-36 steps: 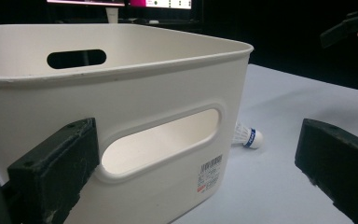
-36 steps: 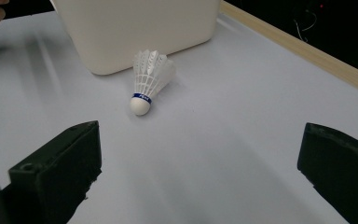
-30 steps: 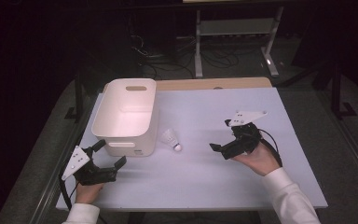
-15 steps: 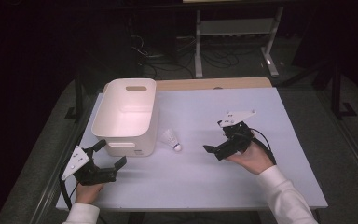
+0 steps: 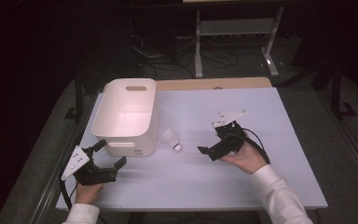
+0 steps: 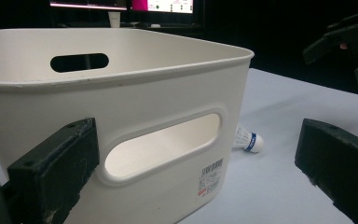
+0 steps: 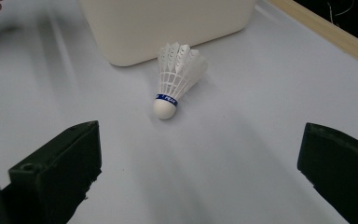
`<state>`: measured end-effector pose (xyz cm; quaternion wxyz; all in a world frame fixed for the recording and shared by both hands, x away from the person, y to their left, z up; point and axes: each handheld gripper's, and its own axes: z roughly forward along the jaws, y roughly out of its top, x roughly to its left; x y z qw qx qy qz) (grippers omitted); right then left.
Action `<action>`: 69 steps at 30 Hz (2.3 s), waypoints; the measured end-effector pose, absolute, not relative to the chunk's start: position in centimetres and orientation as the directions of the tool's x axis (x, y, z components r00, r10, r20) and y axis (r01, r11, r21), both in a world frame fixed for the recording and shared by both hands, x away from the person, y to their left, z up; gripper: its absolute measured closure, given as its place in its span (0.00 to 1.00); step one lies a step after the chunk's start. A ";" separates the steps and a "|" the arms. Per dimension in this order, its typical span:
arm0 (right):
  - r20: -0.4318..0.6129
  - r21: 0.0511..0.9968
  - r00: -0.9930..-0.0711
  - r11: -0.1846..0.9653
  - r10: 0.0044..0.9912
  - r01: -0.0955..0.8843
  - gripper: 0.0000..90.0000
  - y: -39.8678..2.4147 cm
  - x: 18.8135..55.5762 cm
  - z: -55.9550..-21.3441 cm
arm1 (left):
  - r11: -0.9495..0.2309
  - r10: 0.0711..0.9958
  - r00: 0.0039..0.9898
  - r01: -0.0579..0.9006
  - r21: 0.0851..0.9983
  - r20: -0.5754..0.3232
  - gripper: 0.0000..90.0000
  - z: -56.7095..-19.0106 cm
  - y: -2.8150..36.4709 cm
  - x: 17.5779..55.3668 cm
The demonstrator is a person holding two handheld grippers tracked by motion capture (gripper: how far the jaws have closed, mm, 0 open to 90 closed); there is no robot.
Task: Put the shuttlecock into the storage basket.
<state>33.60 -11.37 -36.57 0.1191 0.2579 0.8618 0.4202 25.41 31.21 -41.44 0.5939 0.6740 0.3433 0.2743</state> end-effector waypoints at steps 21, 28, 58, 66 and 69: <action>0.057 0.741 -0.835 0.538 0.547 0.403 0.00 -9.1 34.7 -37.4 | -0.060 0.783 0.621 0.131 0.990 -0.035 0.00 -41.4 31.1 25.3; 0.064 0.727 -0.833 0.546 0.550 0.416 0.00 -8.3 35.0 -37.6 | -0.052 0.783 0.620 0.132 0.990 -0.041 0.00 -41.4 31.1 25.3; 0.132 0.697 -0.796 0.516 0.591 0.499 0.00 -6.5 36.6 -39.5 | -0.057 0.784 0.620 0.121 0.991 -0.030 0.00 -41.3 31.2 25.2; 0.135 0.678 -0.782 0.519 0.608 0.520 0.00 -5.9 37.1 -39.7 | -0.057 0.781 0.624 0.121 0.991 -0.031 0.00 -41.3 31.1 25.2; 0.142 0.673 -0.780 0.518 0.610 0.528 0.00 -5.5 37.2 -39.7 | -0.057 0.781 0.624 0.121 0.991 -0.031 0.00 -41.3 31.1 25.2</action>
